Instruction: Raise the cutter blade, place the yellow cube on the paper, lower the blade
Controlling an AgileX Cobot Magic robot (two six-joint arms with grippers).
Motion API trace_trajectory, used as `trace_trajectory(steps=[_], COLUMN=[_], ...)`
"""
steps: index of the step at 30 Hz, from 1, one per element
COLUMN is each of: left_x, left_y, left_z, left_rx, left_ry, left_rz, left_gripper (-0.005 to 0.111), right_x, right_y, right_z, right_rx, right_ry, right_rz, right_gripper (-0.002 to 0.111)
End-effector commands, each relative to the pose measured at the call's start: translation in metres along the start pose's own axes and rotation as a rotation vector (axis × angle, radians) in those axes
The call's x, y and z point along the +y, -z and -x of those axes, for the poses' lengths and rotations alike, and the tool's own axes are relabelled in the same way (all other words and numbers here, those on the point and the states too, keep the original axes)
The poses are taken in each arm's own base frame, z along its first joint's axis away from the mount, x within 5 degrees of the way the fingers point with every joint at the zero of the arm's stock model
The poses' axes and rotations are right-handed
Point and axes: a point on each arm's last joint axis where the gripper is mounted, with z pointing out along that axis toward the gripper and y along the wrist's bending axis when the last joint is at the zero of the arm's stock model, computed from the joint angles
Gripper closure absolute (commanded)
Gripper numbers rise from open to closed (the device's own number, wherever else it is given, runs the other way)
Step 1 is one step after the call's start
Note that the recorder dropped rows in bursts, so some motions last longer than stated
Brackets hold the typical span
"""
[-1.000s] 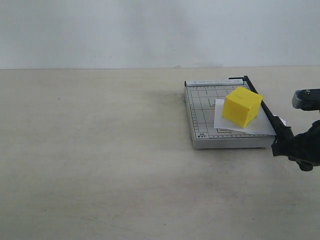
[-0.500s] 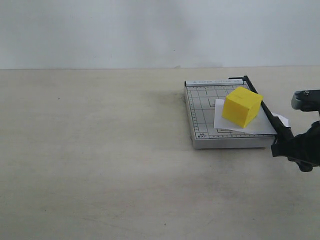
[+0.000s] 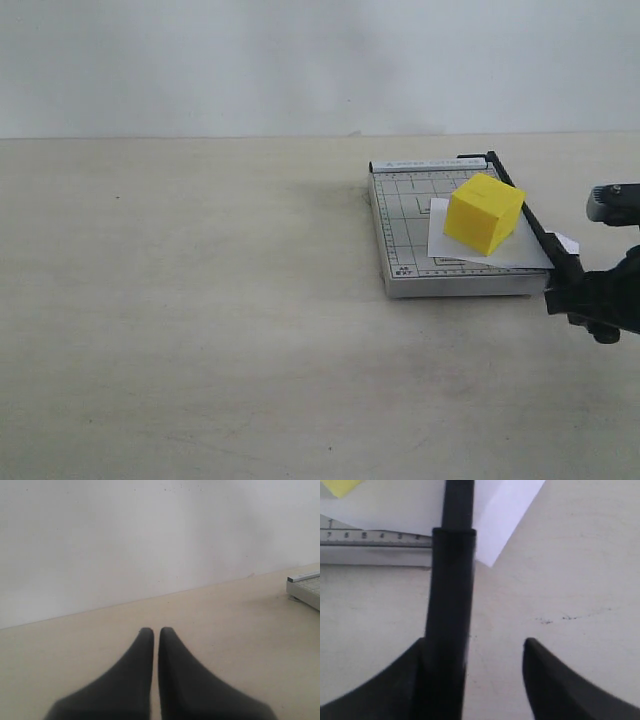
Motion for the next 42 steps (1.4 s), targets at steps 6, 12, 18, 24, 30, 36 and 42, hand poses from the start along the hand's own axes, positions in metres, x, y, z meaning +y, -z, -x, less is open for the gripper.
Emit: trace_trajectory(steps=[6, 12, 18, 24, 30, 36, 42], left_x=[-0.001, -0.001, -0.001, -0.001, -0.001, -0.001, -0.001], left_y=[0.000, 0.000, 0.000, 0.000, 0.000, 0.000, 0.000], left_z=[-0.001, -0.001, -0.001, -0.001, -0.001, -0.001, -0.001], left_rx=[0.006, 0.006, 0.006, 0.006, 0.006, 0.006, 0.006], left_ry=[0.002, 0.002, 0.002, 0.002, 0.002, 0.002, 0.002], left_rz=[0.000, 0.000, 0.000, 0.000, 0.000, 0.000, 0.000], left_gripper=[0.102, 0.102, 0.102, 0.102, 0.102, 0.102, 0.102], right_x=[-0.005, -0.003, 0.002, 0.004, 0.010, 0.013, 0.015], right_y=[0.023, 0.072, 0.127, 0.175, 0.202, 0.222, 0.235], right_z=[0.016, 0.035, 0.036, 0.006, -0.059, -0.104, -0.117], right_rx=[-0.123, -0.274, -0.454, -0.667, -0.813, -1.031, -1.132], right_ry=[0.036, 0.030, 0.009, 0.005, 0.003, 0.013, -0.006], right_rz=[-0.024, -0.014, 0.002, -0.010, 0.012, 0.020, 0.040], right_gripper=[0.045, 0.045, 0.057, 0.097, 0.108, 0.108, 0.108])
